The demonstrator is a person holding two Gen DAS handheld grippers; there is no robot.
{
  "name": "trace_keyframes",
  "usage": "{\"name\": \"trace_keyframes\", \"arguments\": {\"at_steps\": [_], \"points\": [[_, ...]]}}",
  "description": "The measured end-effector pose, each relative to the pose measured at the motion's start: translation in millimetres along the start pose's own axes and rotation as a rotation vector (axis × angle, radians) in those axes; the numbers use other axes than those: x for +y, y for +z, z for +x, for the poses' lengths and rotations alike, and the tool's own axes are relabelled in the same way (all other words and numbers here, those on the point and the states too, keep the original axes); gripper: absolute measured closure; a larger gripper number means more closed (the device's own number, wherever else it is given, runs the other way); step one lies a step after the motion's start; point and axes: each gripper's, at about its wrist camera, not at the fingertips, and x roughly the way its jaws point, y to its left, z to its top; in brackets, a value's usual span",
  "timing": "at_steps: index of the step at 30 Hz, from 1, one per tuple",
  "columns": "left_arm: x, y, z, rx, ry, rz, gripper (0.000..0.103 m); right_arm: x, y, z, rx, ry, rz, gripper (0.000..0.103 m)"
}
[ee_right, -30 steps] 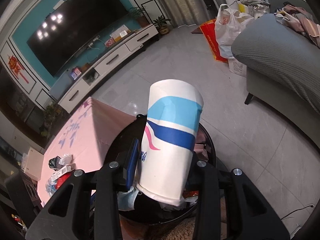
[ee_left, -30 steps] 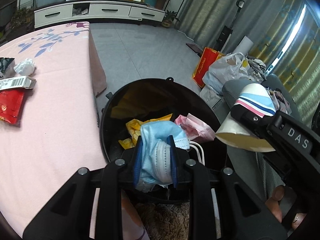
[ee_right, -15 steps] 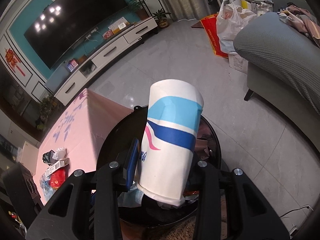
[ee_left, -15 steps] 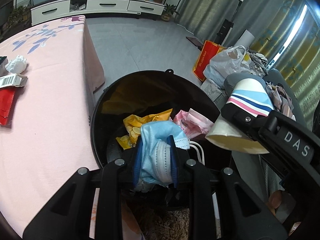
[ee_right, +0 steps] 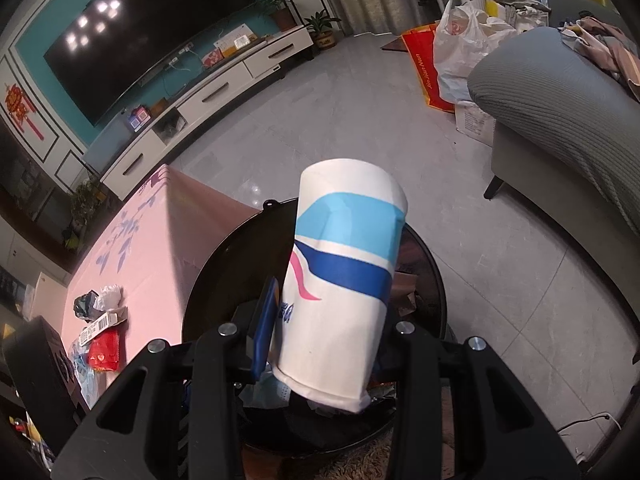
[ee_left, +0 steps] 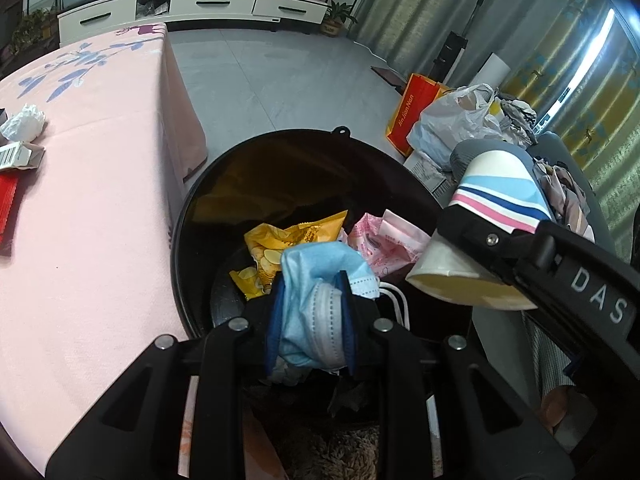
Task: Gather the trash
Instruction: 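Open both tools to drop the mask and cup into the bin, then move both tools back over the table toward the plastic wrapper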
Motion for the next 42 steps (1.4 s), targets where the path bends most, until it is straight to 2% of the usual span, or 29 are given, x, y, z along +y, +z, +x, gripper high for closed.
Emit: {"name": "trace_keyframes", "arguments": {"at_steps": [4, 6, 10, 12, 13, 15, 18, 21, 29, 39, 42], "points": [[1, 0, -5, -0.016, 0.005, 0.001, 0.062, -1, 0, 0, 0.008, 0.019, 0.005, 0.064], [4, 1, -10, -0.029, -0.006, -0.013, 0.053, -1, 0, -1, 0.008, 0.026, 0.007, 0.064], [6, 2, -24, -0.053, -0.014, -0.009, 0.044, 1, 0, -2, 0.017, 0.055, 0.010, 0.064], [8, 2, -34, -0.075, -0.010, -0.010, 0.035, 2, 0, -4, 0.016, 0.062, 0.013, 0.060], [9, 3, -39, -0.084, -0.013, -0.011, 0.034, 2, 0, -5, 0.015, 0.066, 0.016, 0.055], [13, 3, -49, -0.101, -0.017, -0.019, 0.023, 4, 0, -6, 0.014, 0.070, 0.011, 0.047], [21, 3, -70, -0.138, -0.012, -0.024, 0.012, 8, -1, -11, 0.000, 0.086, 0.003, 0.036], [33, 2, -94, -0.186, 0.017, -0.022, 0.005, 14, -1, -15, -0.013, 0.098, -0.007, 0.028], [90, -8, -142, -0.252, 0.114, -0.124, 0.003, 41, -7, -20, -0.042, 0.094, -0.060, 0.017], [175, -29, -182, -0.278, 0.204, -0.292, 0.003, 96, -27, -13, -0.023, 0.120, -0.194, 0.014], [198, -32, -190, -0.265, 0.266, -0.308, 0.003, 115, -36, -6, -0.008, 0.117, -0.253, 0.014]]}}
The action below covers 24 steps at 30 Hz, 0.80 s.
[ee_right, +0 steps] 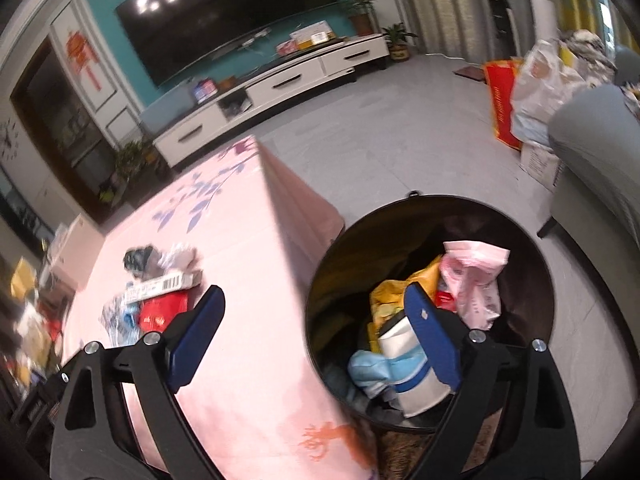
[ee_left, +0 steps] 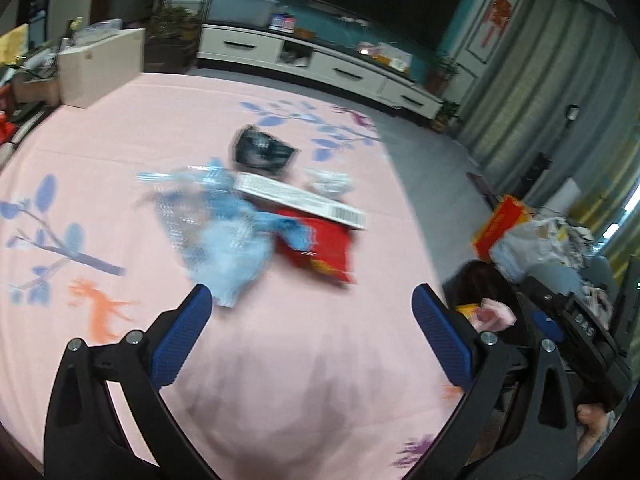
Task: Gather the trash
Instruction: 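Move both tools back over the table toward the plastic wrapper, then grasp the clear plastic wrapper with left tool while right tool grasps white medicine box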
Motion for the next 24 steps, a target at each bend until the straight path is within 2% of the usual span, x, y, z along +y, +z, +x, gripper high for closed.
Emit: {"name": "trace_keyframes", "arguments": {"at_steps": [8, 10, 13, 17, 19, 20, 24], "points": [[76, 27, 8, -0.042, 0.134, -0.003, 0.003, 46, -15, 26, 0.057, 0.012, -0.112, 0.014], [98, 34, 21, -0.022, 0.100, -0.070, 0.003, 59, -19, 31, 0.069, 0.009, -0.152, 0.014], [116, 38, 41, 0.047, 0.028, -0.129, 0.004, 82, -20, 37, 0.079, 0.016, -0.224, 0.014], [127, 41, 50, 0.052, 0.018, -0.145, 0.004, 120, -15, 43, 0.061, 0.017, -0.368, 0.014], [132, 44, 55, 0.055, -0.002, -0.180, 0.004, 147, -13, 52, 0.074, 0.012, -0.481, 0.021], [133, 45, 58, 0.064, -0.014, -0.193, 0.005, 158, -11, 57, 0.078, 0.016, -0.531, 0.028], [128, 50, 72, 0.092, -0.065, -0.196, 0.018, 194, 0, 84, 0.155, 0.068, -0.669, 0.047]]}}
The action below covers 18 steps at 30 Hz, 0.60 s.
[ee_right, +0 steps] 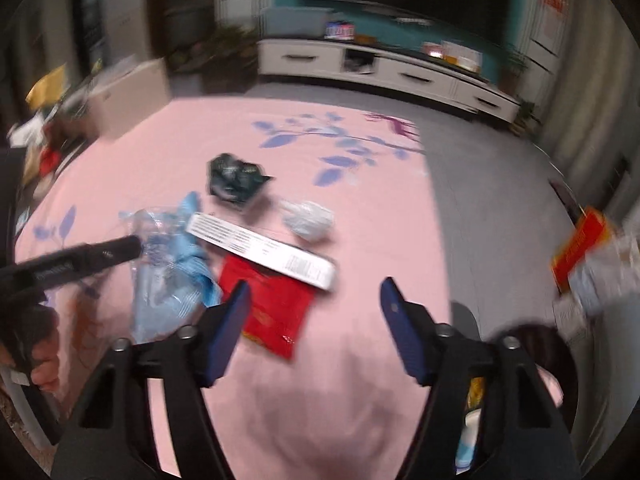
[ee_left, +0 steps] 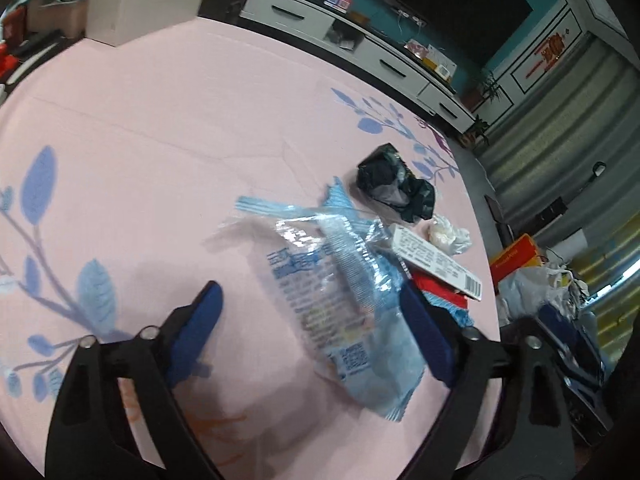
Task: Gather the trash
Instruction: 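Grasp the clear plastic wrapper with left tool while right tool grasps white medicine box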
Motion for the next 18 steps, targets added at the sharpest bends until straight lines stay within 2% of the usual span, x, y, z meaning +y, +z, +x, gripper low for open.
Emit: {"name": "trace_keyframes", "arguments": {"at_steps": [1, 3, 5, 8, 11, 13, 14, 18], "points": [[-3, 2, 4, 0.002, -0.012, 0.005, 0.019, 1, 6, 6, 0.015, 0.009, -0.015, 0.051], [-9, 1, 10, 0.012, -0.023, 0.023, 0.023, 6, 22, 20, 0.057, 0.036, -0.046, 0.065], [-13, 0, 15, 0.019, -0.023, 0.032, 0.030, 10, 34, 33, 0.098, 0.104, -0.060, 0.068], [-15, -1, 22, 0.033, -0.028, 0.037, 0.039, 21, 42, 44, 0.149, 0.194, -0.111, 0.068], [-19, -1, 22, 0.021, -0.026, 0.073, 0.057, 34, 45, 52, 0.166, 0.184, -0.167, 0.068], [-19, 0, 18, 0.006, -0.045, 0.069, 0.068, 41, 45, 59, 0.194, 0.192, -0.197, 0.061], [-18, 0, 16, 0.000, -0.047, 0.070, 0.073, 44, 45, 63, 0.208, 0.191, -0.210, 0.053], [-12, 3, 7, -0.007, -0.058, 0.041, 0.081, 48, 45, 70, 0.198, 0.139, -0.228, 0.051]]}}
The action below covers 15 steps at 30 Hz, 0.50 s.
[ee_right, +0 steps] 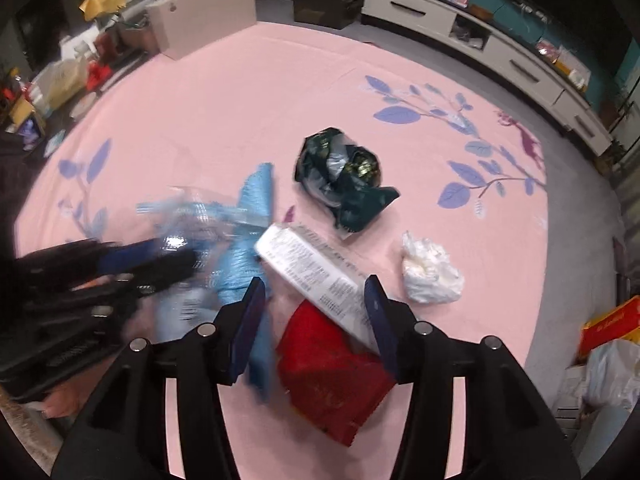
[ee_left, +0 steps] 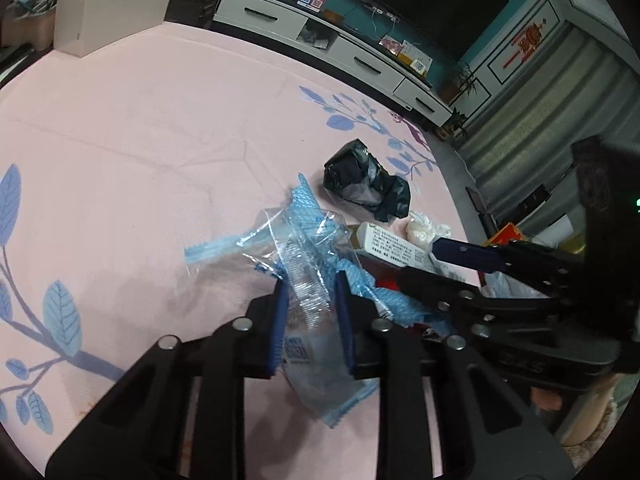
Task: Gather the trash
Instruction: 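Grasp the clear plastic wrapper with left tool while right tool grasps white medicine box, then carry the clear wrapper and white medicine box over the black bin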
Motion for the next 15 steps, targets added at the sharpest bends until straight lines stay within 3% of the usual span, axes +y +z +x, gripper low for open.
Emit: {"name": "trace_keyframes", "arguments": {"at_steps": [7, 8, 9, 15], "points": [[13, 7, -40, -0.077, 0.026, -0.025, 0.081, -5, 2, 20, 0.039, -0.027, 0.021, 0.051], [16, 8, -45, -0.085, 0.026, -0.031, 0.081, -5, 2, 20, 0.037, -0.035, 0.026, 0.053], [19, 9, -48, -0.092, 0.030, -0.039, 0.081, -5, 2, 20, 0.037, -0.040, 0.039, 0.061], [31, 11, -64, -0.121, 0.037, -0.083, 0.081, -4, -14, 6, 0.024, 0.033, 0.081, 0.072]]}}
